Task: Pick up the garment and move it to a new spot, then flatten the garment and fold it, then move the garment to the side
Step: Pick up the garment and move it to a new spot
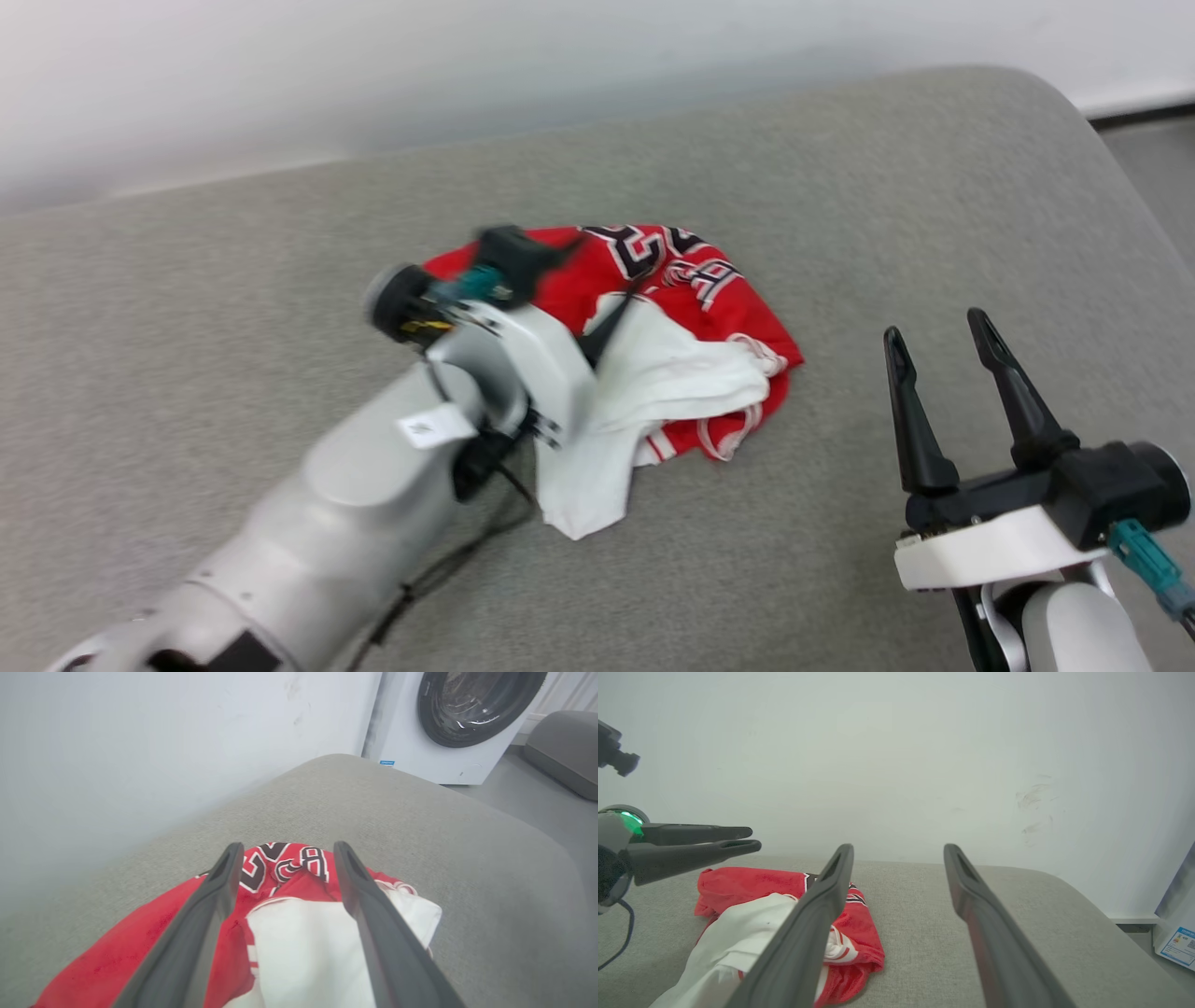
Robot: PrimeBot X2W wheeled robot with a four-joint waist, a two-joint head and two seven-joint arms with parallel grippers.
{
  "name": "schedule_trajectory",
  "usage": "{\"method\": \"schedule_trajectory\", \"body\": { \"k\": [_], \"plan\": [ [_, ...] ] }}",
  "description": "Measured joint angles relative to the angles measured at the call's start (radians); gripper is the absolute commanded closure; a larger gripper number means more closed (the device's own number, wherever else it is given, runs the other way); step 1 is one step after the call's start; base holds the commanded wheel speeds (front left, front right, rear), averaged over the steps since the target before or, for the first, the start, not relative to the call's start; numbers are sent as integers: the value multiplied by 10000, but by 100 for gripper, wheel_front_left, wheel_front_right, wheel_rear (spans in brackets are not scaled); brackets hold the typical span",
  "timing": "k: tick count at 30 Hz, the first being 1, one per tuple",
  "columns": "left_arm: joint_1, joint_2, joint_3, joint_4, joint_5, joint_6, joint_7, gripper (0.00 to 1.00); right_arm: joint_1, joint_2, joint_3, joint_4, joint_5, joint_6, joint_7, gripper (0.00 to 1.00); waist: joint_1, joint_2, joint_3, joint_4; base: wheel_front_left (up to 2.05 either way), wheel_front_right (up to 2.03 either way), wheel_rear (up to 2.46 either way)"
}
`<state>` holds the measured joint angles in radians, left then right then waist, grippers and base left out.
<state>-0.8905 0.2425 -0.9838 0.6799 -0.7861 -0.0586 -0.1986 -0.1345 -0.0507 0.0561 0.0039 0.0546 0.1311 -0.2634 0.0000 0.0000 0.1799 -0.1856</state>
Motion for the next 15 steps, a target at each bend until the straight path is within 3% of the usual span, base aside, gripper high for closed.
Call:
{"method": "schedule_trajectory", "body": {
  "k": [4, 5, 8, 15],
  "plan": [
    [101, 790, 711, -407, 113, 525, -525, 0, 178, -4, -150, 0, -134, 0, 0, 0, 0, 0, -337, 498, 0, 0, 0],
    [594, 1478, 1381, -1097, 188, 895, -614, 0, 253, 0, -192, -23, -211, 0, 0, 0, 0, 0, -581, 849, 0, 0, 0],
    [1401, 2096, 2209, -2343, 525, 1340, -619, 0, 415, 0, -303, -36, -280, 0, 0, 0, 0, 0, -792, 1175, 0, 0, 0],
    [4224, 2702, 3584, -4855, 1212, 2150, -644, 0, 624, 0, -372, -98, -284, 0, 0, 0, 0, 0, -1112, 1631, 0, 0, 0]
  ]
}}
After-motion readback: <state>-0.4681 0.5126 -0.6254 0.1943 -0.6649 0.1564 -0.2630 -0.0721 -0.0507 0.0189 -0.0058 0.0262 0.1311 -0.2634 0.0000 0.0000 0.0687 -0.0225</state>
